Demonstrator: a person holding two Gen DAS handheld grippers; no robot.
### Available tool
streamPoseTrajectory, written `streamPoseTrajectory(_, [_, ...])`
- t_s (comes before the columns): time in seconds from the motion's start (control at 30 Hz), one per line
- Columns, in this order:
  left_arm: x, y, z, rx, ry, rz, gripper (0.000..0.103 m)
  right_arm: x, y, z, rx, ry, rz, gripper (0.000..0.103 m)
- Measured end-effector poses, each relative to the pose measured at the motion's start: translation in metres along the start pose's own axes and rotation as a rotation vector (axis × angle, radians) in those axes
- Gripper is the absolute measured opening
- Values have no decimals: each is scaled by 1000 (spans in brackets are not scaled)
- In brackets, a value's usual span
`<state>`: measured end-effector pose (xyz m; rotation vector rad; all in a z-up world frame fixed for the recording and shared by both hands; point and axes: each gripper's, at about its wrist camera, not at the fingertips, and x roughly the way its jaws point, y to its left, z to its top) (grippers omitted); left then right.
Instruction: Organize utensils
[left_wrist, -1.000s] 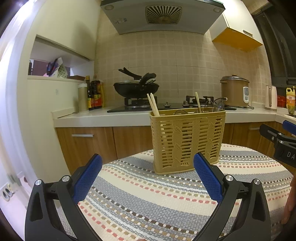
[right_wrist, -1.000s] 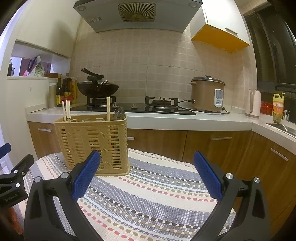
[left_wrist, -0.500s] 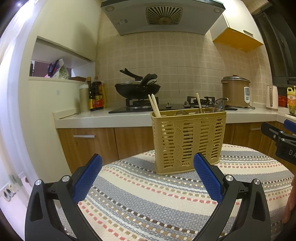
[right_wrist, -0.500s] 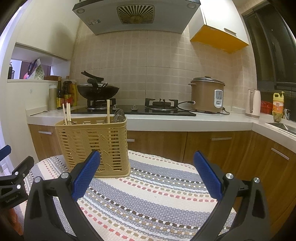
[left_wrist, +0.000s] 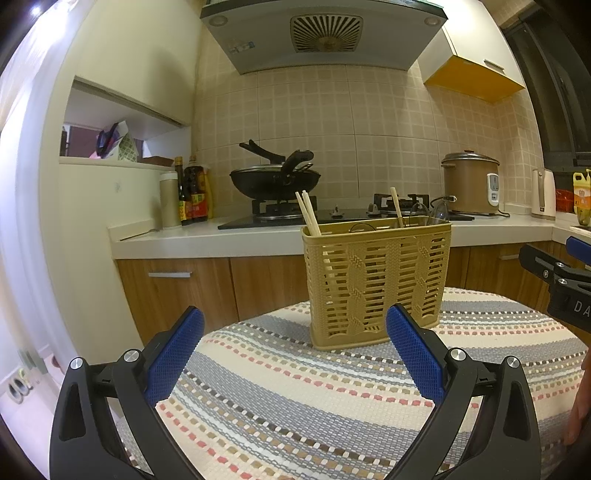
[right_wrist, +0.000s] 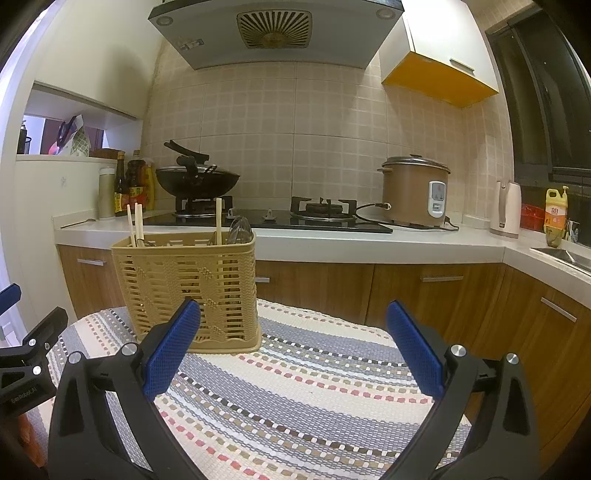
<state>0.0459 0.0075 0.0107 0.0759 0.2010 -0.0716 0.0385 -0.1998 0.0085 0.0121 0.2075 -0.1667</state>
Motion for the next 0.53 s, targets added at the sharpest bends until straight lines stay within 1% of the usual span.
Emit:
streamPoseTrajectory(0.23, [-2, 3, 1, -17, -14, 7, 96, 0, 1, 0, -6, 2, -1, 97])
streamPoseTrajectory(0.37, [-2, 8, 2, -47, -14, -14, 96, 0, 1, 0, -7, 3, -1, 97])
streamPoseTrajectory(0.47, [0, 8, 2, -45, -1, -23, 96, 0, 1, 0, -5, 5, -1, 97])
streamPoseTrajectory(0.53, [0, 8, 2, -42, -5, -19, 96, 0, 1, 0, -2, 7, 0, 97])
